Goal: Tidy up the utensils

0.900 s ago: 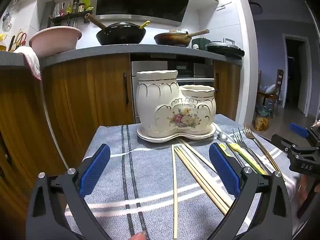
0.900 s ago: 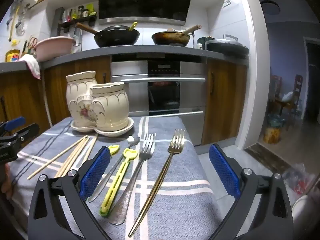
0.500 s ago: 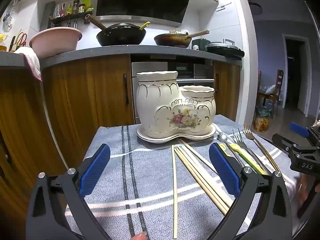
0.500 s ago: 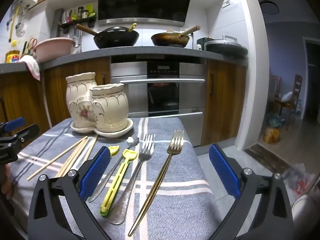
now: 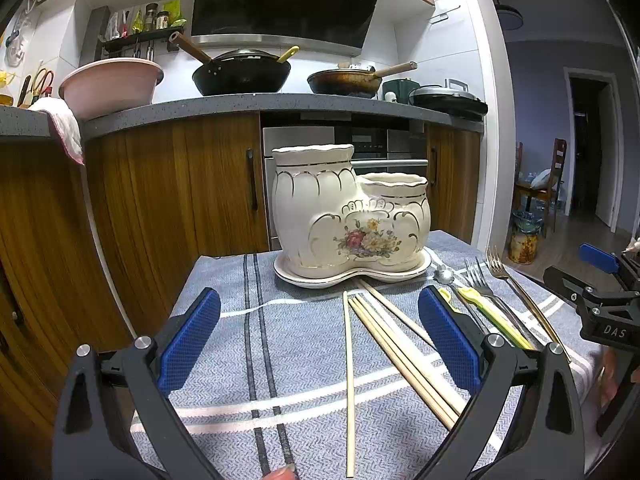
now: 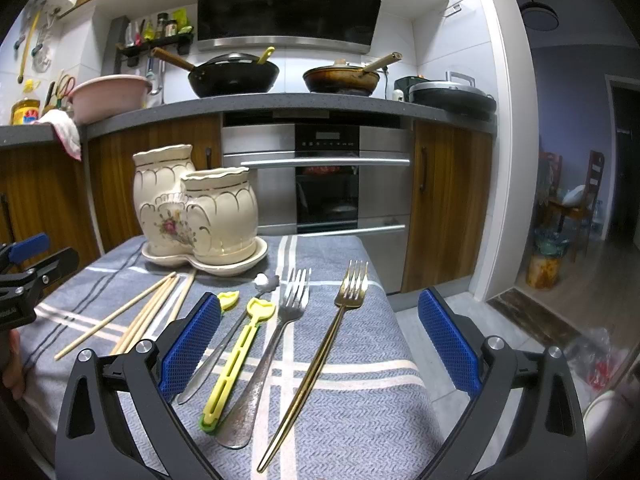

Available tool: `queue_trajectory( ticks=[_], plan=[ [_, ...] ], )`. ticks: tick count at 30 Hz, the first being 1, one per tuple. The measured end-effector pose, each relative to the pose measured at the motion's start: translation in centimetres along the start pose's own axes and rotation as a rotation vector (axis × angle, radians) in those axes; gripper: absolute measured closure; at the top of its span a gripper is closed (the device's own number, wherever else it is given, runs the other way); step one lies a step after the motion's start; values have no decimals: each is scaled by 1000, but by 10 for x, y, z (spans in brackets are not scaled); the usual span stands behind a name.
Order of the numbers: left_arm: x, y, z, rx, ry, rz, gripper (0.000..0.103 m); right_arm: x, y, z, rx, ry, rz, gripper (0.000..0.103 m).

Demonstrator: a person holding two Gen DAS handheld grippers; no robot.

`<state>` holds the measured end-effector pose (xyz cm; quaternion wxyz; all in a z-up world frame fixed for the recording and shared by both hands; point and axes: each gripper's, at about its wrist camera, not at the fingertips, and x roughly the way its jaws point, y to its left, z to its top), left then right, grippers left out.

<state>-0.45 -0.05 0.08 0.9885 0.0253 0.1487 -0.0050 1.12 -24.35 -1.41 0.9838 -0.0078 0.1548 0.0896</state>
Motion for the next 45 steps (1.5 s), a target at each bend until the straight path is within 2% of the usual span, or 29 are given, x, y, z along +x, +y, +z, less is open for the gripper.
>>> queue_trajectory(
  ticks=[45],
  plan=[
    [-2, 0, 0, 1, -3, 0, 5, 1, -2, -1, 3, 7, 1, 5]
  ],
)
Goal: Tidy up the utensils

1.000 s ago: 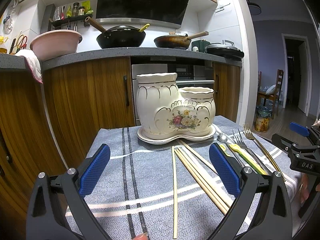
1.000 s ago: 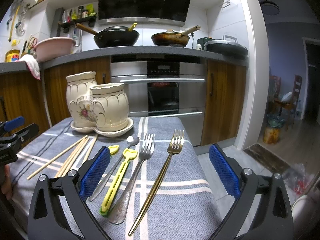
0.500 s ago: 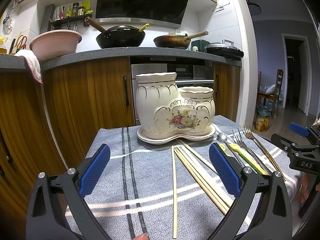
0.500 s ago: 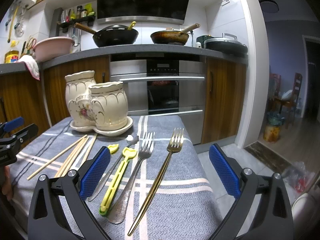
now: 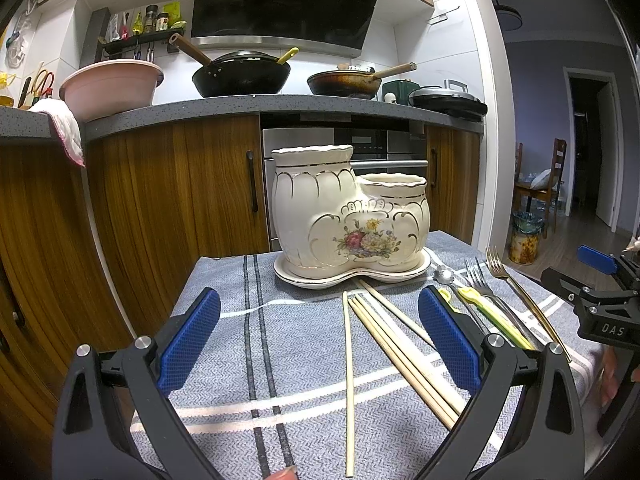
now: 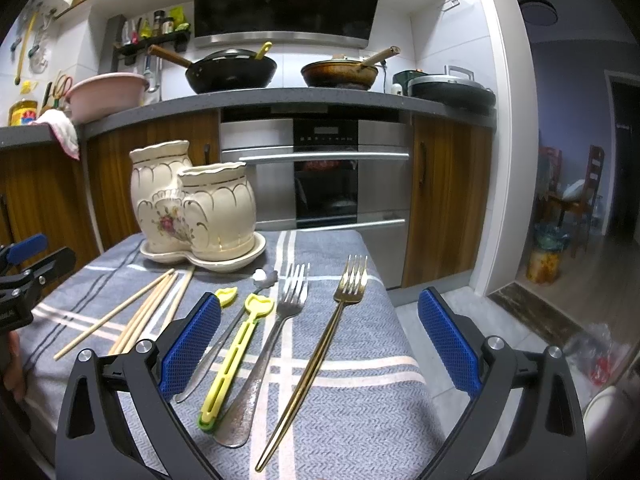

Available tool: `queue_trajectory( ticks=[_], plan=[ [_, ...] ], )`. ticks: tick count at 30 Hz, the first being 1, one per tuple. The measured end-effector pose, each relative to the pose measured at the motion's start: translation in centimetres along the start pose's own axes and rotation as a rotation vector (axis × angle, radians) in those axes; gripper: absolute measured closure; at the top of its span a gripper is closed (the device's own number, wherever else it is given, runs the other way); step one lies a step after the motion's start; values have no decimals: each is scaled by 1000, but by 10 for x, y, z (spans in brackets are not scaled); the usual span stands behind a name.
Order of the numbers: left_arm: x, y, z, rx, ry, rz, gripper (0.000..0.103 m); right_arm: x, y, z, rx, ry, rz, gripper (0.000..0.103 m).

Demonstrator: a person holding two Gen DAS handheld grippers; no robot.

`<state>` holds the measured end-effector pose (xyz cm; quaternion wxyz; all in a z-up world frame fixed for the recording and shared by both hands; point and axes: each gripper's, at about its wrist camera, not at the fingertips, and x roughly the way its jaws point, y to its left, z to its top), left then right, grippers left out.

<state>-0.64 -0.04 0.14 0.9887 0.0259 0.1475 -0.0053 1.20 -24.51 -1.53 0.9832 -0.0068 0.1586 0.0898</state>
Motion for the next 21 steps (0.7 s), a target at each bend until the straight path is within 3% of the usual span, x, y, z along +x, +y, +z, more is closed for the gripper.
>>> queue_trajectory(
  ticks=[21],
  plan=[
    [-1, -1, 0, 0, 1, -2, 5, -1, -3, 2, 4, 3, 0, 5]
  ],
)
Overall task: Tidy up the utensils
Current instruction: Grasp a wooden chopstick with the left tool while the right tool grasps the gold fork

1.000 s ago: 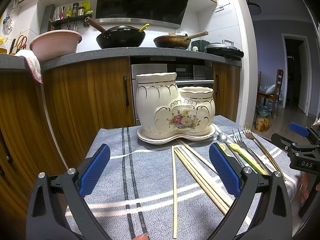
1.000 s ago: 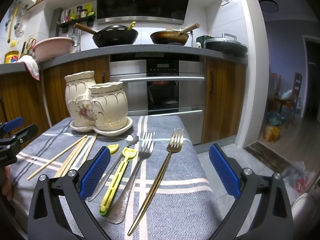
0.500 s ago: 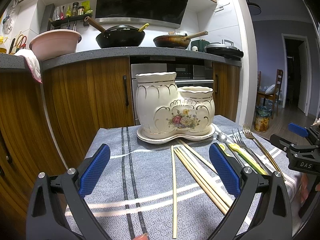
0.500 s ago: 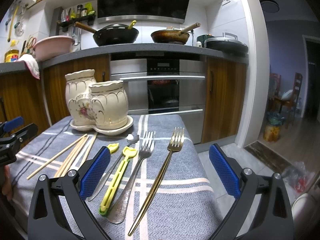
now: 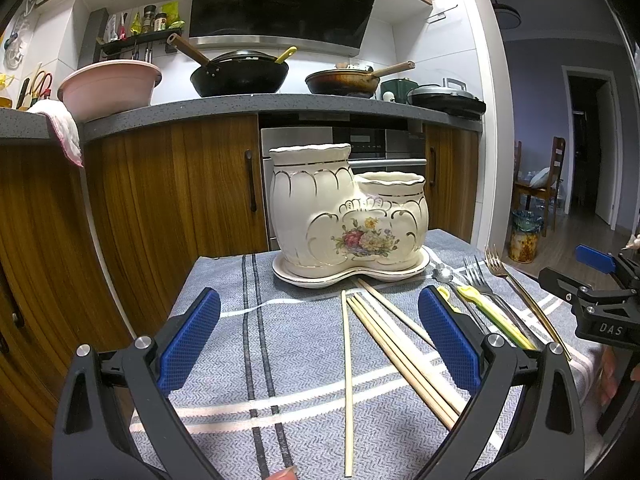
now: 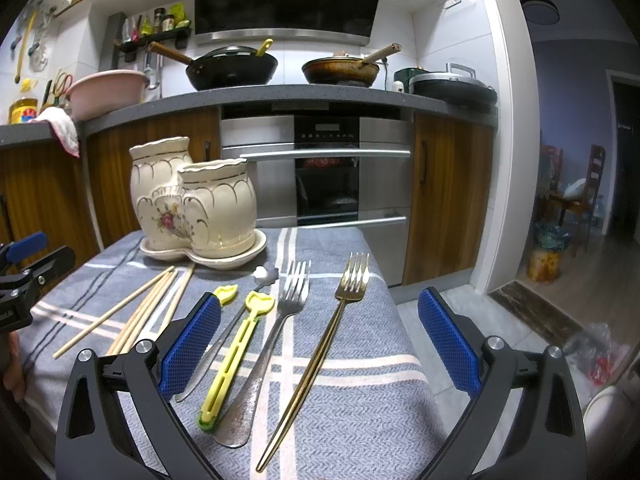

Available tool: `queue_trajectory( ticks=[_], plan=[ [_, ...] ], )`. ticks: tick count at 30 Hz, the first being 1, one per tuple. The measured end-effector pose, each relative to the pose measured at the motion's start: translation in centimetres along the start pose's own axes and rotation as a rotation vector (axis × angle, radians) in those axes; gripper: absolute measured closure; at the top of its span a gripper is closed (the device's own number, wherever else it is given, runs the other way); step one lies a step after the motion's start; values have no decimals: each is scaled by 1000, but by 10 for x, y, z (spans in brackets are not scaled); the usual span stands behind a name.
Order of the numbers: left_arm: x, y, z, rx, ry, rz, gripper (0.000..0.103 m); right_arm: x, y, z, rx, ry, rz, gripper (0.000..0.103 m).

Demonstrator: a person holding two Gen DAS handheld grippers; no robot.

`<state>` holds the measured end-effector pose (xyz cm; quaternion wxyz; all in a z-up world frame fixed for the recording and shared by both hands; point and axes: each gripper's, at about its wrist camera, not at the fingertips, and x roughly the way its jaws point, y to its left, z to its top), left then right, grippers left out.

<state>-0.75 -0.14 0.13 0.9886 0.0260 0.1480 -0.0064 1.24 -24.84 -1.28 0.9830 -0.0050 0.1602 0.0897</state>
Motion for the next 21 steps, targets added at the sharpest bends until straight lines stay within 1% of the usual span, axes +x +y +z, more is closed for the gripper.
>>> queue_trajectory(
  ticks=[4, 6, 8, 11, 14, 16, 17, 18, 19, 21],
  plan=[
    [0, -1, -1, 0, 3, -4, 5, 7, 5, -6, 5, 9, 0, 5],
    [-1, -2, 0, 4, 4, 5, 5, 7, 5, -8, 13, 12, 0, 5],
    [0, -2, 3, 7, 14, -1, 5, 5, 5, -8, 17, 7, 0, 5],
    [1, -1, 12, 25, 40, -16, 5, 3, 4, 1, 16, -4, 8, 5],
    [4, 1, 24, 68, 69, -24, 5, 3, 4, 16, -23, 20, 7, 5],
    [11, 2, 31, 107, 115, -16, 5, 5, 1, 27, -46, 39, 1, 5],
    [19, 2, 36, 139, 163, -17, 5, 5, -1, 34, -57, 52, -2, 5],
    [23, 2, 38, 152, 186, -16, 5, 6, -4, 40, -64, 66, -9, 5],
    [31, 2, 43, 171, 232, -11, 5, 9, -7, 45, -68, 79, -20, 5],
    [40, 5, 48, 172, 291, -19, 5, 14, -15, 58, -73, 128, -39, 5]
  ],
)
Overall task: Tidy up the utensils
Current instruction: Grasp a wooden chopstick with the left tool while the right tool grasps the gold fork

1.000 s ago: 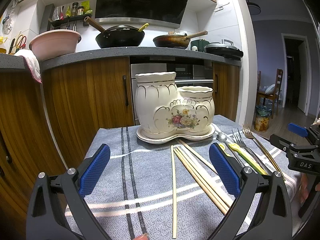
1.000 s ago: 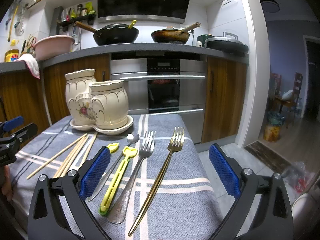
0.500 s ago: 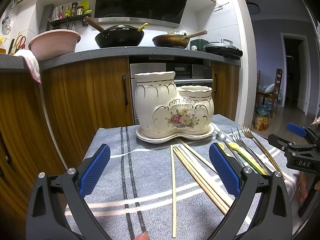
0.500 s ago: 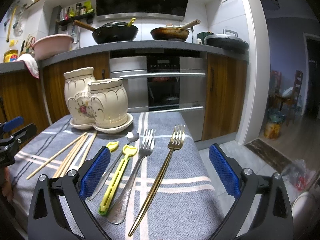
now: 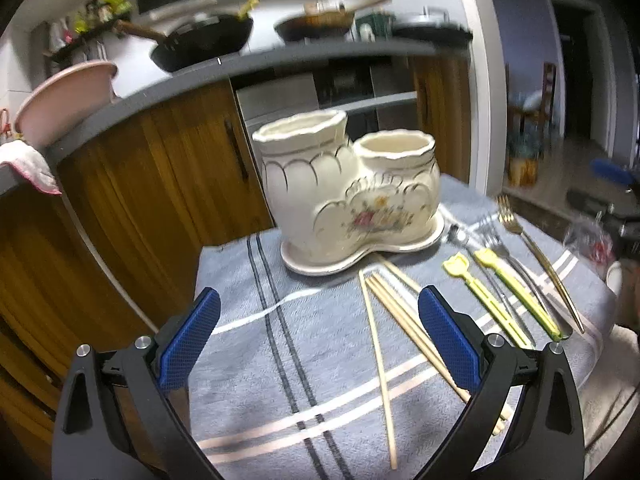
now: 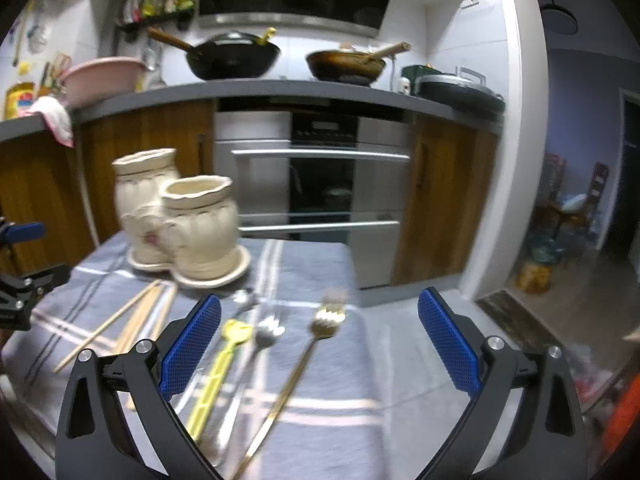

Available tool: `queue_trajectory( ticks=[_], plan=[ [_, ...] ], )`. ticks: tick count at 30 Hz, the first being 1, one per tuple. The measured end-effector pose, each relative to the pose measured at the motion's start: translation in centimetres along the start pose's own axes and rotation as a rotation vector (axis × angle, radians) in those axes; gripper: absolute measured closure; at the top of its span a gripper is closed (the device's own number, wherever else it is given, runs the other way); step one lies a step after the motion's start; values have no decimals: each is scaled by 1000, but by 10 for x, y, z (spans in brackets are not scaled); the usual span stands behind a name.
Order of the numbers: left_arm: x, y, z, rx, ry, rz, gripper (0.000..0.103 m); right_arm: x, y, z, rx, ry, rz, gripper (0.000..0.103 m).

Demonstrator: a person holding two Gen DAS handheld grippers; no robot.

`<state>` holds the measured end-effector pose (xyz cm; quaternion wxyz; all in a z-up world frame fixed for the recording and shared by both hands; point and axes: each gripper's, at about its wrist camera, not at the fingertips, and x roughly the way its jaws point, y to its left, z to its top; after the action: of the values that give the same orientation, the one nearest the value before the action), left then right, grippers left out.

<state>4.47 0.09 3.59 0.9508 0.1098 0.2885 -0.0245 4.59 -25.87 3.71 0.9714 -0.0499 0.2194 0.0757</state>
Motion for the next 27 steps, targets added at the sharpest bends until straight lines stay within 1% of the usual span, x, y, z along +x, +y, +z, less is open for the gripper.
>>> queue_trajectory(
  ticks=[1, 4, 5, 6, 7, 8, 11, 13, 15, 16, 18, 20, 21, 23, 24, 26, 27],
  plan=[
    [2, 3, 2, -8, 24, -14, 5, 3, -2, 5, 0, 28, -1, 5],
    [16, 9, 12, -27, 138, -76, 5, 22, -13, 16, 27, 173, 18, 5],
    [20, 8, 13, -26, 167, -85, 5, 29, -15, 17, 37, 212, 24, 5],
    [26, 6, 13, -20, 204, -95, 5, 39, -17, 16, 52, 269, 33, 5],
    [33, 4, 12, -6, 244, -110, 5, 46, -17, 14, 62, 304, 42, 5],
    [38, 1, 10, 7, 266, -112, 5, 54, -18, 11, 80, 358, 55, 5],
    [52, -6, 3, 48, 335, -94, 6, 68, -14, 4, 109, 425, 91, 7],
    [58, -10, 0, 53, 380, -113, 6, 75, -9, 0, 109, 459, 103, 8],
    [66, -13, -3, 50, 428, -147, 6, 82, -4, -4, 104, 505, 108, 17],
    [68, -13, -4, 49, 438, -155, 8, 85, -2, -4, 103, 522, 106, 19],
    [74, -15, -6, 48, 458, -164, 13, 90, 0, -6, 107, 553, 109, 27],
    [79, -16, -8, 38, 486, -181, 23, 95, 1, -6, 115, 578, 113, 34],
    [80, -16, -8, 32, 497, -196, 26, 98, 1, -5, 122, 588, 118, 38],
    [84, -17, -9, 17, 525, -231, 38, 103, 1, -5, 133, 610, 131, 43],
    [88, -17, -10, 11, 543, -244, 41, 107, 1, -5, 138, 622, 134, 48],
    [92, -17, -11, 8, 569, -258, 50, 114, 2, -6, 143, 641, 140, 53],
    [95, -17, -10, 6, 580, -262, 52, 117, 3, -6, 142, 646, 139, 57]
  ],
)
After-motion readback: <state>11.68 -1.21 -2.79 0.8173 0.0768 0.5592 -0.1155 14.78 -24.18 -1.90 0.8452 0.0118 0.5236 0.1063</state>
